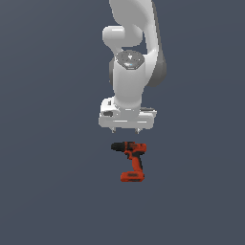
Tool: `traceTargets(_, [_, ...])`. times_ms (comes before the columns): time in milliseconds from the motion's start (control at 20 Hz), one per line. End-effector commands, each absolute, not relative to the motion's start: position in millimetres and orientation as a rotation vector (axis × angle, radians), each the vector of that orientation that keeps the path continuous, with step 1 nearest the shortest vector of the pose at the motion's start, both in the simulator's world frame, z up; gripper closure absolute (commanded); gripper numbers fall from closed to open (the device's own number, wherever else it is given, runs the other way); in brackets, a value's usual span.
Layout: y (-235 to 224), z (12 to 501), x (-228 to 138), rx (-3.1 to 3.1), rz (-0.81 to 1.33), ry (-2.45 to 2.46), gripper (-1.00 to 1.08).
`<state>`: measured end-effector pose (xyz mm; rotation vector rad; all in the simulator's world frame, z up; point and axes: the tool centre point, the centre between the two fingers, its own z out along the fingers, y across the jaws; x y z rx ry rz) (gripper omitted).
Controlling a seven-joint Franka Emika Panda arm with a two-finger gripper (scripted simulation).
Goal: Pick up the object and move it to a goal position.
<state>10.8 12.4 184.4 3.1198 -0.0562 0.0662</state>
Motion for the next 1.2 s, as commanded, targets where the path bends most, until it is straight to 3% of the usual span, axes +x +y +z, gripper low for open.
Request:
traceTargets(0, [13,181,11,3.115,0.062,-0.1,-1.0])
traceTargets(1150, [12,133,9,2.918,0.039,-0.818,-1.0])
